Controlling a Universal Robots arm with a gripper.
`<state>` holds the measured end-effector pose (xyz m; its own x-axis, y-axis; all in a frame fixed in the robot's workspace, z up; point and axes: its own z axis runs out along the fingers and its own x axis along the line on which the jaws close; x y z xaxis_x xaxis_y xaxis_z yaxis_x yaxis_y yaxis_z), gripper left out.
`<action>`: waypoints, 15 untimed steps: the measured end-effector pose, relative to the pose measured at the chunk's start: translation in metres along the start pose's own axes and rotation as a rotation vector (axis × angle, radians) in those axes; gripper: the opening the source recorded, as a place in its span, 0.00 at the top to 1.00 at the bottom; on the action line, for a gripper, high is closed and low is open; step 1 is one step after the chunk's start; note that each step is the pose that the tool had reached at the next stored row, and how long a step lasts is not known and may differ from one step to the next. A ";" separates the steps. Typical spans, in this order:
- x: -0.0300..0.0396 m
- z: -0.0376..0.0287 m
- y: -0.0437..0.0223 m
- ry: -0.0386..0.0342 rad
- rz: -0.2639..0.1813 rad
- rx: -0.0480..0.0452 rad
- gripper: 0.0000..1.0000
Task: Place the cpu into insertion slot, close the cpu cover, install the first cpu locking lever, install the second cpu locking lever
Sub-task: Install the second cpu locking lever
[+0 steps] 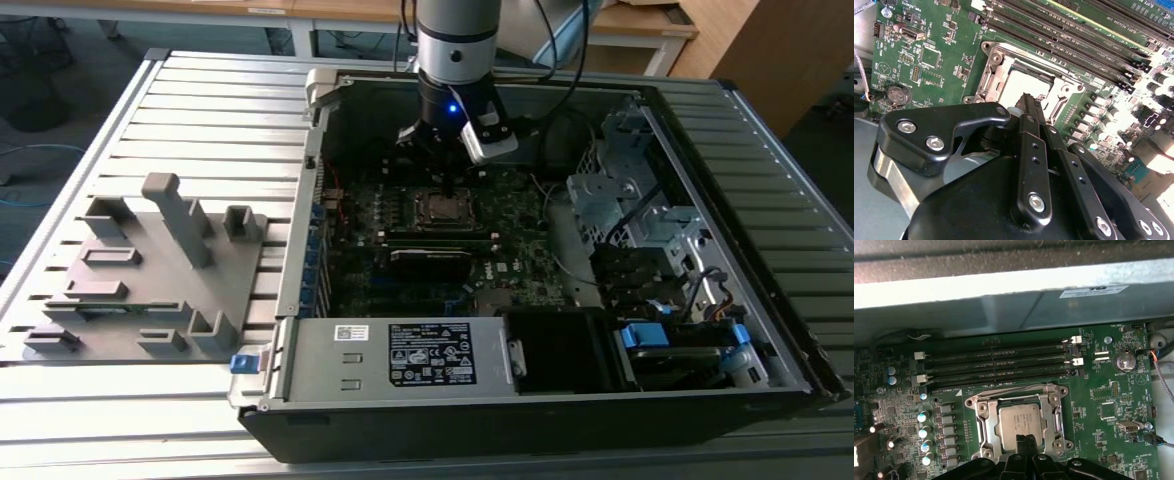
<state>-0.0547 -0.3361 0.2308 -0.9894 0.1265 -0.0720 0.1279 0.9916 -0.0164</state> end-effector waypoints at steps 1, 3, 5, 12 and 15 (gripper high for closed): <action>0.0000 0.0000 -0.0003 0.0000 0.000 -0.0001 0.90; -0.0002 0.0001 -0.0012 0.0000 0.000 -0.0001 0.90; -0.0003 0.0001 -0.0022 -0.0001 0.000 -0.0001 0.90; -0.0008 0.0002 -0.0060 -0.0001 0.000 -0.0001 0.90; -0.0010 0.0002 -0.0077 0.0000 0.000 0.0000 0.90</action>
<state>-0.0547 -0.3439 0.2308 -0.9894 0.1265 -0.0720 0.1280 0.9916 -0.0164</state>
